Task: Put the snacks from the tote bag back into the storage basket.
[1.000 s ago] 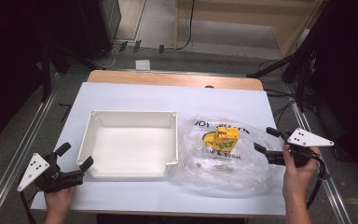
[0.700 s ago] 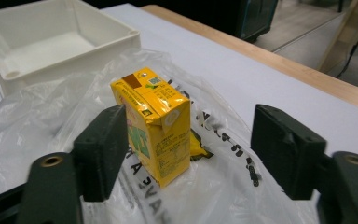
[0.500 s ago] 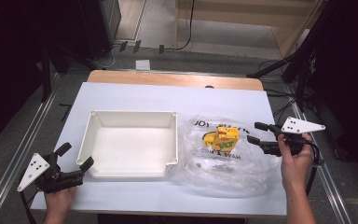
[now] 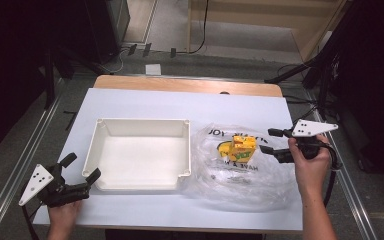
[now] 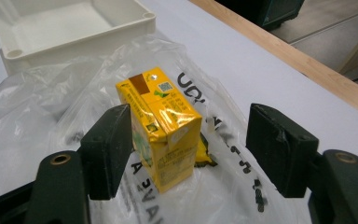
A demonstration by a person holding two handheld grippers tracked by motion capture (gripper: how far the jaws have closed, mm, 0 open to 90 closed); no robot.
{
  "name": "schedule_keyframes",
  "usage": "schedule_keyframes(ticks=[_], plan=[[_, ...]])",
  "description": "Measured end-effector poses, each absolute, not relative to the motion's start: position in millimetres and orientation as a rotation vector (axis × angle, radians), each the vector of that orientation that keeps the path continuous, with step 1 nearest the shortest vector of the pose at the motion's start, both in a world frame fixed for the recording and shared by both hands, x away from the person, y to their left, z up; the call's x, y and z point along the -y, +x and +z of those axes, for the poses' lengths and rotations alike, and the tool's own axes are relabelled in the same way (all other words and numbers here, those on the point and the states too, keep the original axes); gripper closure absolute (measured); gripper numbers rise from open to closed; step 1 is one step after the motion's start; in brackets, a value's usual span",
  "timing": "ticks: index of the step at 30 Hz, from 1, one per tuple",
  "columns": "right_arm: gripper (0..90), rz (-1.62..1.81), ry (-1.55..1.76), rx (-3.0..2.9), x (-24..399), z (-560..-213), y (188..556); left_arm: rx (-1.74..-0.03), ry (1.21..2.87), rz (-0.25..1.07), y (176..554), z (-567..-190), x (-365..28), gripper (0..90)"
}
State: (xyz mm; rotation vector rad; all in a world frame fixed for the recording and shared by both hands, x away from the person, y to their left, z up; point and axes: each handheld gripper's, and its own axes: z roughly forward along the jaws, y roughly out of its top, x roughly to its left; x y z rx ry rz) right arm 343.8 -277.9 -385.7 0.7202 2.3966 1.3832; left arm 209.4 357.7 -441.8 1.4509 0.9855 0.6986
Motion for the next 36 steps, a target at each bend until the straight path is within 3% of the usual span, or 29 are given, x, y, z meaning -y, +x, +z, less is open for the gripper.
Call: schedule_keyframes(ticks=[36], plan=[[35.9, 0.772, 0.337, -2.775, 210.8, -352.6, 372.0, -0.979, 1.477, 0.715, 210.5, -441.6, -354.5, 0.0]])
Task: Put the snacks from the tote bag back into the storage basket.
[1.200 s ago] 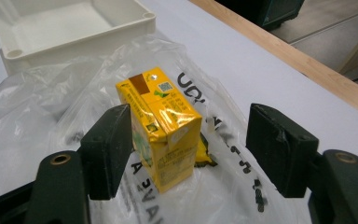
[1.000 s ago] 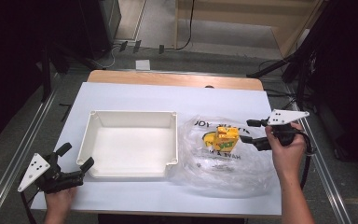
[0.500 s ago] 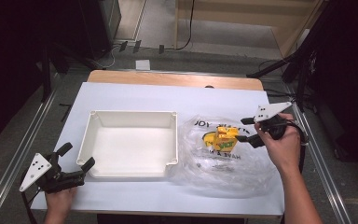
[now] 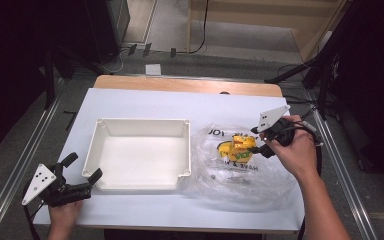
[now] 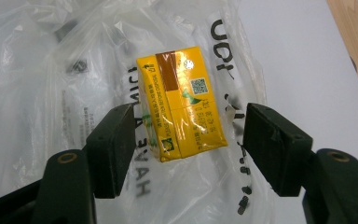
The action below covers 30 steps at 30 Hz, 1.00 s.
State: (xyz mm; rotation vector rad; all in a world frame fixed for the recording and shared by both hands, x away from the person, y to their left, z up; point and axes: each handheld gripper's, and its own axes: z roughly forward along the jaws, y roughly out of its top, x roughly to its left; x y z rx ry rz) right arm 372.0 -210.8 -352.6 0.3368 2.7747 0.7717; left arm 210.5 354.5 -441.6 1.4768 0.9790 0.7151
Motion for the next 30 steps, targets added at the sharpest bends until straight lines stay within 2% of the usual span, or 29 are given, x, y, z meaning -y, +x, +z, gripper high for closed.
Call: schedule_keyframes(ticks=[15, 25, 30], plan=[[39.4, 0.540, 0.243, -2.903, 187.3, -349.2, 387.9, -0.974, 1.480, 0.711, 210.2, -441.7, -354.8, 0.0], [46.6, 0.440, 0.178, -2.951, 174.3, -353.2, 393.5, -0.974, 1.478, 0.712, 210.3, -441.6, -354.9, 0.0], [47.2, 0.365, 0.165, -2.986, 165.8, -357.1, 396.8, -0.976, 1.471, 0.708, 210.3, -441.6, -355.4, 0.0]])
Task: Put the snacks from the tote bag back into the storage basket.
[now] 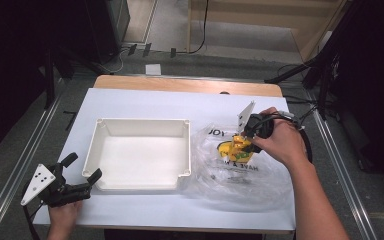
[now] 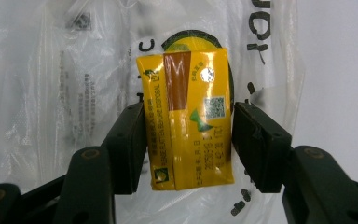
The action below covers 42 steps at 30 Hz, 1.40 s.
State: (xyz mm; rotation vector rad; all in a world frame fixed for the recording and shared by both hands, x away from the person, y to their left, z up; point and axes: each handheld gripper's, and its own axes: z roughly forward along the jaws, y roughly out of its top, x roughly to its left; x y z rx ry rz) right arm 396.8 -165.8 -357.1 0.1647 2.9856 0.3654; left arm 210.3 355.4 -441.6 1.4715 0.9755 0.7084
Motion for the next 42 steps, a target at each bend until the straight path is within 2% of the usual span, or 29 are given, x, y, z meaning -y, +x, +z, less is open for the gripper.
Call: schedule_keyframes(ticks=[15, 28, 42], plan=[[53.2, 0.290, 0.132, -3.029, 149.3, -367.4, 401.4, -0.975, 1.470, 0.710, 210.4, -441.5, -355.5, 0.0], [53.8, 0.270, 0.111, -3.084, 148.4, -364.5, 399.8, -0.975, 1.473, 0.709, 210.3, -441.5, -355.6, 0.0], [54.0, 0.248, 0.106, -3.083, 147.6, -343.2, 396.2, -0.976, 1.474, 0.710, 210.3, -441.5, -355.2, 0.0]])
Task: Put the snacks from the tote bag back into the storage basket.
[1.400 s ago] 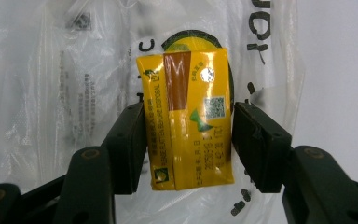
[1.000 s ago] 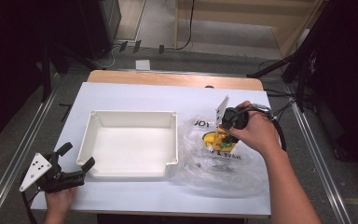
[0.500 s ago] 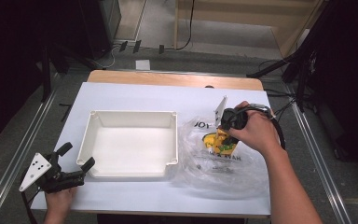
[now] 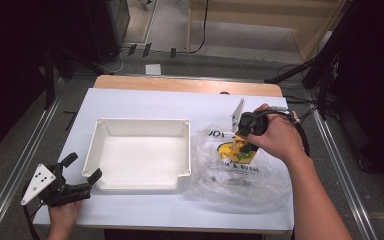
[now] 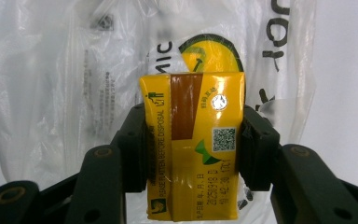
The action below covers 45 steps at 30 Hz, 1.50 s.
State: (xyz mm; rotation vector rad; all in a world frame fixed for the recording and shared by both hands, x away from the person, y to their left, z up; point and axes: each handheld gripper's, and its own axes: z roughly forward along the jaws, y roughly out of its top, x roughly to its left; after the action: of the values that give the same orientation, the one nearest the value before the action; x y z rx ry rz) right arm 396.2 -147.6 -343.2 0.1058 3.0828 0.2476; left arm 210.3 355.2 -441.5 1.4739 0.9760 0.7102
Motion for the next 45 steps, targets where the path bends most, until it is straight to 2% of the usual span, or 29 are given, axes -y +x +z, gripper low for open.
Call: schedule_keyframes(ticks=[19, 45], plan=[[54.0, 0.297, 0.086, -3.073, 129.6, -317.6, 397.5, -0.976, 1.464, 0.707, 210.4, -441.4, -356.3, 0.0], [53.9, 0.350, 0.020, -3.069, 94.2, -299.2, 400.0, -0.973, 1.475, 0.710, 210.1, -441.4, -354.5, 0.0]])
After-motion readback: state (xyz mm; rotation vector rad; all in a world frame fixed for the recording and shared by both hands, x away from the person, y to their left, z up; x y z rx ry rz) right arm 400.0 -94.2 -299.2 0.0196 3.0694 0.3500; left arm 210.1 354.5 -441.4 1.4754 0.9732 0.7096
